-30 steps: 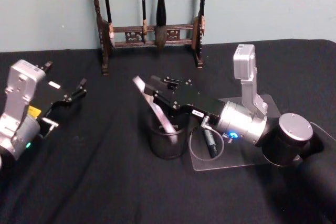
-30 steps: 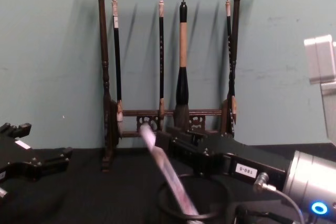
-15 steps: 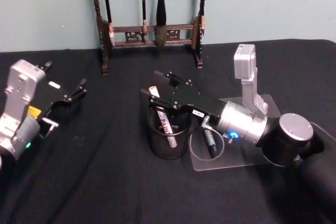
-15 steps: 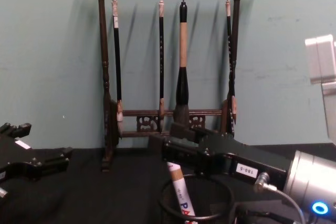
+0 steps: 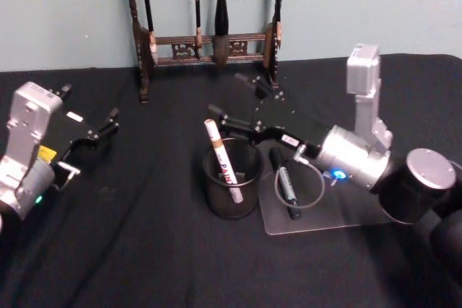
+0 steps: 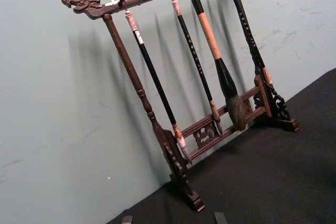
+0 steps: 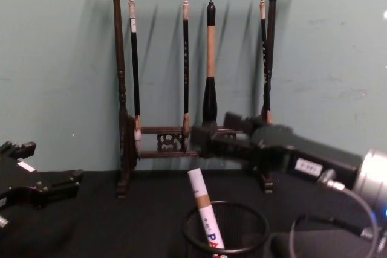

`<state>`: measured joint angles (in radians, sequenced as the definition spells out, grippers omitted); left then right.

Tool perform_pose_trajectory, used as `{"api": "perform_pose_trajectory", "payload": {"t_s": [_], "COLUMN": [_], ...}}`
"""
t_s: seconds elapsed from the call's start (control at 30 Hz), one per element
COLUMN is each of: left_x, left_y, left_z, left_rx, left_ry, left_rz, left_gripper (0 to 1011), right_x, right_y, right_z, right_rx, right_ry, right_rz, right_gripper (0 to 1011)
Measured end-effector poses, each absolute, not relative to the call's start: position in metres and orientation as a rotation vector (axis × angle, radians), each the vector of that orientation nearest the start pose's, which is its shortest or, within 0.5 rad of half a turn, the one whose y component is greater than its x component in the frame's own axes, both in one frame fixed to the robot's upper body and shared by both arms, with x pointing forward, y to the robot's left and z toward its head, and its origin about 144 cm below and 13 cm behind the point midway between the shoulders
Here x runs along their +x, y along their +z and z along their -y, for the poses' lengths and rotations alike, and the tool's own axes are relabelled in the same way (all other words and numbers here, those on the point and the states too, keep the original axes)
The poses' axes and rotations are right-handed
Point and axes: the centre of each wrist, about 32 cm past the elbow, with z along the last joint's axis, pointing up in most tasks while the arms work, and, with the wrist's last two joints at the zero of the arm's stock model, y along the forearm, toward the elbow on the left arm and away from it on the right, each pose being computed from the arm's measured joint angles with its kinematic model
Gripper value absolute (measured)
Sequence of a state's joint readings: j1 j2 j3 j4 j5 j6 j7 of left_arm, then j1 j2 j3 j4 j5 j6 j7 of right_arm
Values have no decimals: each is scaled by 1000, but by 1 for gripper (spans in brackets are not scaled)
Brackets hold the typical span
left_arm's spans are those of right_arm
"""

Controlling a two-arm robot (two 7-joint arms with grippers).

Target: Pick up the water-based marker from the table and place it into the pen holder.

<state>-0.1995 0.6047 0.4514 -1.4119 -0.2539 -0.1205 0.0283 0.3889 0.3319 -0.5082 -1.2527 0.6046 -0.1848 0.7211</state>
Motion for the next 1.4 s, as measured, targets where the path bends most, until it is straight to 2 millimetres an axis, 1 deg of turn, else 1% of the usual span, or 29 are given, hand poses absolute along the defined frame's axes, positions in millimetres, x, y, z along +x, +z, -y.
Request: {"api": "perform_pose_trajectory", "payload": {"t_s": [0.17, 0.33, 0.47, 0.57, 0.7, 0.73, 1.0, 1.4], "left_x": [489, 489, 489, 489, 489, 489, 489, 489], "left_y": [1140, 1140, 1140, 1140, 1140, 1140, 1140, 1140], "left_z": [-310, -310, -310, -310, -310, -310, -310, -310], "left_rx": [304, 304, 305, 304, 304, 304, 305, 305], "left_ry": [1248, 1248, 1248, 1248, 1248, 1248, 1248, 1248], "left_rz": [285, 285, 285, 285, 285, 285, 285, 285], "left_gripper": [1001, 1001, 1001, 1001, 1001, 1001, 1001, 1001], "right_x": [534, 523, 512, 504, 498, 494, 490, 497], "right_y": [1164, 1175, 1184, 1187, 1189, 1191, 1190, 1185], "right_z": [226, 239, 252, 260, 266, 270, 271, 257], "right_rx": [150, 101, 27, -25, -86, -136, -274, -416], "right_ry": [-586, -678, -784, -839, -877, -898, -907, -871], "right_rz": [25, 29, 2, -19, -45, -70, -150, -219], "right_gripper": [1003, 1002, 1003, 1003, 1002, 1002, 1002, 1003]}}
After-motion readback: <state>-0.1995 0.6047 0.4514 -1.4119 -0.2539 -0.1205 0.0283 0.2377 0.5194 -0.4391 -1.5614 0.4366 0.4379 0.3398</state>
